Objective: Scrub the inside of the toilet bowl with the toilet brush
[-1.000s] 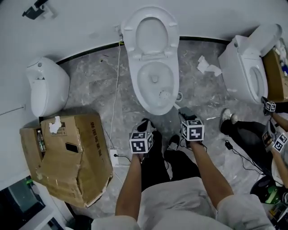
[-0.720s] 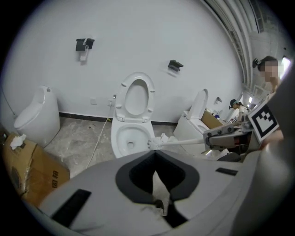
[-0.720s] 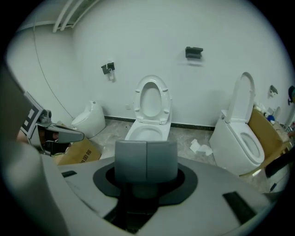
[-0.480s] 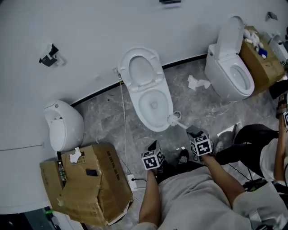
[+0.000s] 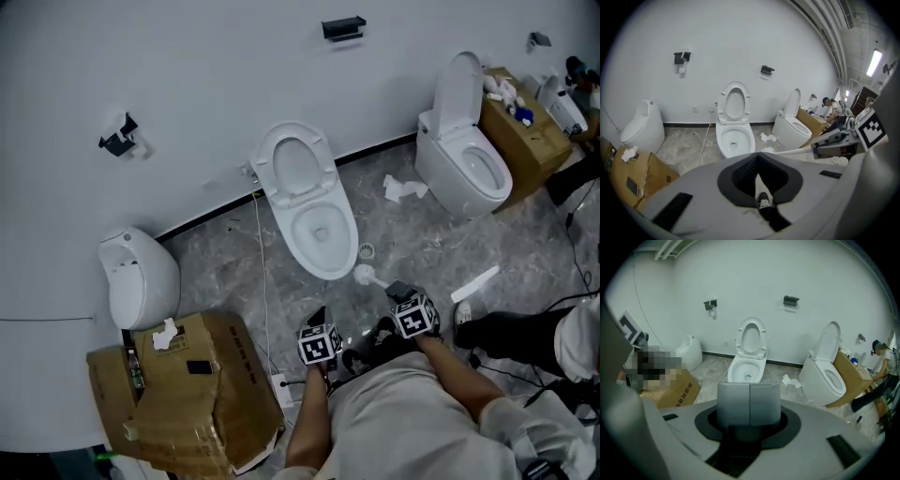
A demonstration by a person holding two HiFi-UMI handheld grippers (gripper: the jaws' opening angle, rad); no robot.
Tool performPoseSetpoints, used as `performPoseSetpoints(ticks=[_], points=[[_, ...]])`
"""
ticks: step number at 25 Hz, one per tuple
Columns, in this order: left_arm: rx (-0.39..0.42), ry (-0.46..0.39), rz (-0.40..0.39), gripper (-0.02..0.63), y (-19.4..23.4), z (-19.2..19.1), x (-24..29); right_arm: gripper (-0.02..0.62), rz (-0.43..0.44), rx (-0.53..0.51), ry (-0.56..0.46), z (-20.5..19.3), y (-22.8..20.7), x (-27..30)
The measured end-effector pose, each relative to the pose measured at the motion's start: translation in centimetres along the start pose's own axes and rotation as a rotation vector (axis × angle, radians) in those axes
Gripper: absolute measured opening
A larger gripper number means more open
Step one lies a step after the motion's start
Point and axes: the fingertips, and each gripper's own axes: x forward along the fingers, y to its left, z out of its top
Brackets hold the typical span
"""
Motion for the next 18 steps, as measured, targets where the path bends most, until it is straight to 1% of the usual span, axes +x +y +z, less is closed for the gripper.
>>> performPoseSetpoints(ticks=[3,5,7,9,11,14,18], points=[[0.007,-0.049,0.006,0.026,0.5,-0.2,-1.4,0.175,-0.017,0.014,-0.001,-1.7,0.8,-0.7],[-0.015,-0.071,-0.017,0.026,0.3,-0.8,-2.6,0.175,-0.032,0.031,-0.004,-3.1,1.4,-1.1],[-0.014,-0.1,-0.039,0.026,0.0,-1.1,-3.2,0.175,-0.042,0.04,-0.016,-3.8,1.6,-1.1],[0.002,-0.104,-0.028,0.026,0.4,-1.3,-3.3,0.175,-0.054,0.037,-0.026,-3.6,1.2,-0.9],[-0.009,-0.095,-0.011,0.026,1.0,-1.8,-3.5,0.175,-0.061,0.032,-0.031,-3.3,1.2,-1.0],[-0.027,-0.098,-0.012,0.026,1.5,-2.3,-4.2,0.175,-0.063,0.025,-0.04,-2.9,2.2,-1.9],[0.009,-0.109,-0.022,0.028,2.2,-2.2,-4.5,0.173,-0.077,-0.021,-0.062,-2.6,3.6,-2.0]])
